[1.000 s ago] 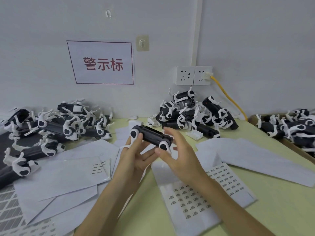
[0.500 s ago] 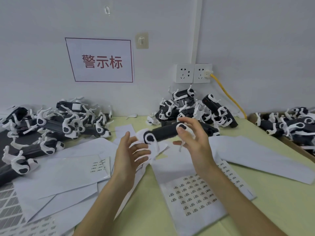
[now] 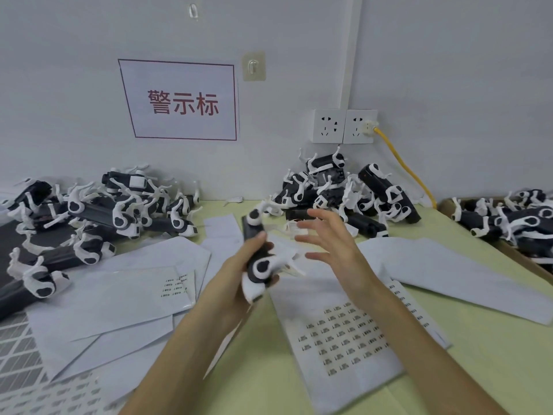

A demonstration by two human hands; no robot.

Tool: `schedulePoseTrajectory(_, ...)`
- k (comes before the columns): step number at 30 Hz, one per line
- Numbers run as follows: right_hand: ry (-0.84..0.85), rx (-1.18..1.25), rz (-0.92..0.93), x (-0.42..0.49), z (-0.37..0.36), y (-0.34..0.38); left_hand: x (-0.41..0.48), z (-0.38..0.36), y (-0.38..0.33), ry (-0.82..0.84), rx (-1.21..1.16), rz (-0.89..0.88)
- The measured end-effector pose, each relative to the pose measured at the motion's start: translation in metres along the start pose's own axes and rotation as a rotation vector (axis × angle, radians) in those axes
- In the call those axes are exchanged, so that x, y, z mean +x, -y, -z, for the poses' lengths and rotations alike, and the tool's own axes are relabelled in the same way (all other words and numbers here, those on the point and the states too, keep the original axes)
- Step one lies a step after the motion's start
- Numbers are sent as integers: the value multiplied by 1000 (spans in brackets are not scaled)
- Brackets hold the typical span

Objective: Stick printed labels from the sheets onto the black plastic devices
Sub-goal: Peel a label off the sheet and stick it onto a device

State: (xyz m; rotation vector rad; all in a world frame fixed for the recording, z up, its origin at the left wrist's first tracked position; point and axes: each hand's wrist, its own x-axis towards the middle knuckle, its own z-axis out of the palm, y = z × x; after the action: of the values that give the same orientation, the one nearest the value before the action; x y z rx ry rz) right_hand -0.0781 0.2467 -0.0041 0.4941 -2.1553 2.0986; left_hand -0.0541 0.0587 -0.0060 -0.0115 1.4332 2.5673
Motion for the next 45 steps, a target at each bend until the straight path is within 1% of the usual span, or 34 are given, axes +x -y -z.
schedulePoseTrajectory(1, 48, -66, -32, 0, 5, 2, 1, 2, -2, -48, -72, -29)
schedulePoseTrajectory(3, 236, -265, -78, -3, 14, 5, 0, 7, -7, -97, -134, -71)
schedulePoseTrajectory(5, 422, -422, -92, -6, 20, 5, -1, 8, -10, -70, -151, -78)
schedulePoseTrajectory(6, 480, -469, -94, -7, 22, 5, -2, 8, -10, -57, -145, -75)
schedulePoseTrajectory(9, 636, -603, -159, -8, 27, 5, -1, 6, -7, -62, -85, -82)
schedulePoseTrajectory(11, 715, -666, -205, -8, 28, 4, -1, 3, -5, -97, 9, -99)
schedulePoseTrajectory(14, 755, -600, -272, -8, 31, 2, -1, -1, -1, -159, 141, -170)
schedulePoseTrajectory(16, 730, -551, -270, -8, 33, 1, -1, -3, 1, -200, 194, -229)
schedulePoseTrajectory(17, 690, -541, -247, -7, 34, 1, -1, -4, 3, -233, 234, -258)
schedulePoseTrajectory(21, 457, -420, -107, -5, 36, 6, 2, -4, 7, -355, 390, -324)
schedulePoseTrajectory(24, 306, -398, 17, -6, 35, 10, 3, -3, 9, -380, 494, -338)
schedulePoseTrajectory(27, 140, -425, 133, -4, 31, 10, 2, -4, 7, -314, 472, -265)
schedulePoseTrajectory(30, 35, -448, 182, -4, 28, 9, 0, -4, 7, -139, 383, -151)
schedulePoseTrajectory(32, 7, -485, 185, -4, 27, 9, 0, -4, 7, -41, 359, -125)
schedulePoseTrajectory(35, 18, -497, 190, -6, 24, 9, 1, -1, 8, 25, 387, -128)
schedulePoseTrajectory(38, 72, -501, 197, -9, 18, 9, 3, 0, 13, 3, 433, -132)
schedulePoseTrajectory(41, 98, -528, 219, -11, 13, 9, 4, -1, 16, -16, 418, -152)
schedulePoseTrajectory(45, 58, -550, 319, -11, 6, 9, 4, -1, 15, -52, 364, -205)
